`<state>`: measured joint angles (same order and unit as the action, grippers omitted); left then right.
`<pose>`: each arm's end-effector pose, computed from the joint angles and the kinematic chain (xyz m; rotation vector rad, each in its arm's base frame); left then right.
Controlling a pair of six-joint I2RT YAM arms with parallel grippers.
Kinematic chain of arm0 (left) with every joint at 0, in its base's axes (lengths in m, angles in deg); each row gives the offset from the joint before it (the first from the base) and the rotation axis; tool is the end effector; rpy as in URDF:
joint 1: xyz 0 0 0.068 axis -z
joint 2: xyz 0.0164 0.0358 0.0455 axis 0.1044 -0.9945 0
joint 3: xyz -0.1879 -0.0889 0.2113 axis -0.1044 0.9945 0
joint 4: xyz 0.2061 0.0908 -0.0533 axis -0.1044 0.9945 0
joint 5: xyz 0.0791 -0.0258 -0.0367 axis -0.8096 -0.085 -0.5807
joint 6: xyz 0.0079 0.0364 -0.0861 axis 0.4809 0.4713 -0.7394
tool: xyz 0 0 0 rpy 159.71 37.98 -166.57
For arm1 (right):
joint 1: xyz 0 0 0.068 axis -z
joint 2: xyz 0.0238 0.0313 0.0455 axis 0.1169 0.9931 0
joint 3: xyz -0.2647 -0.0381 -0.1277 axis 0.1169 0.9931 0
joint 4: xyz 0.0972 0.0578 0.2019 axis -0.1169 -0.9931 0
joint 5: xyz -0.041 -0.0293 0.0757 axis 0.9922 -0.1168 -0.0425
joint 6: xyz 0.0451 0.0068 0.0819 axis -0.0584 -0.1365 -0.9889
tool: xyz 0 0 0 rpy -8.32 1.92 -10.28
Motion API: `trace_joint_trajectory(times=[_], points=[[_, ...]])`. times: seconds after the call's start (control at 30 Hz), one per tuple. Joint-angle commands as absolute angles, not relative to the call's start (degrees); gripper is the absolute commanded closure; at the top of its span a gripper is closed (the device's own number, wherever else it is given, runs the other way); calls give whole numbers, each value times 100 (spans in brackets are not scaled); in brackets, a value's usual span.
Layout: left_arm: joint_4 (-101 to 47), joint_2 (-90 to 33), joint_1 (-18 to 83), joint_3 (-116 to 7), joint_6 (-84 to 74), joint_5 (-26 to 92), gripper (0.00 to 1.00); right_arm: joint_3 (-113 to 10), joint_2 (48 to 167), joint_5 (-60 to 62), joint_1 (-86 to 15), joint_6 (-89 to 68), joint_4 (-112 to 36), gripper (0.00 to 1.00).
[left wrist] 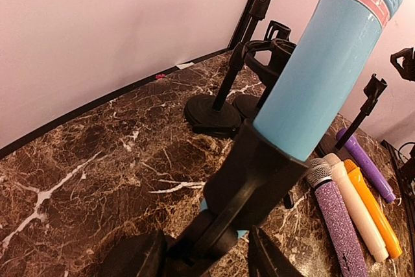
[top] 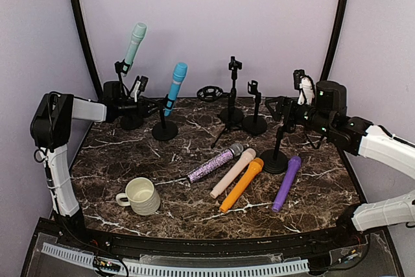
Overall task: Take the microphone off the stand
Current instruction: Hold the microphone stand with the microphone at the center of the board.
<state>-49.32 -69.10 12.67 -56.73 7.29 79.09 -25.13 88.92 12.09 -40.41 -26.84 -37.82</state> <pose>0.4519 -0.1222 0.2370 0.7629 1.6844 -0.9519 0.2211 0.1405 0.3397 -0.1204 1.8588 0.6371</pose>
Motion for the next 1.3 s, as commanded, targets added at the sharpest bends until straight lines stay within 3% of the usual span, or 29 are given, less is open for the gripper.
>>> trace_joint_trajectory(times=[0.0,0.47,0.77,1.07,1.27], points=[[-4741,-6760,1306,-5671,766,8031,55,-2621,8780,1258,-4020,-2755,-3707,19],[-4445,-6797,1509,-5771,1131,7731,64,-2569,8578,1349,-4025,-2783,-3903,19],[-4411,-6498,1729,-5405,1598,7145,79,-2507,8452,1449,-4026,-2794,-3973,19],[-5204,-5514,2177,-4414,1560,6220,98,-2506,8383,1415,-4029,-2794,-3967,19],[-5168,-4392,2505,-3584,1290,5729,100,-2463,8235,1062,-4038,-2777,-3682,19]])
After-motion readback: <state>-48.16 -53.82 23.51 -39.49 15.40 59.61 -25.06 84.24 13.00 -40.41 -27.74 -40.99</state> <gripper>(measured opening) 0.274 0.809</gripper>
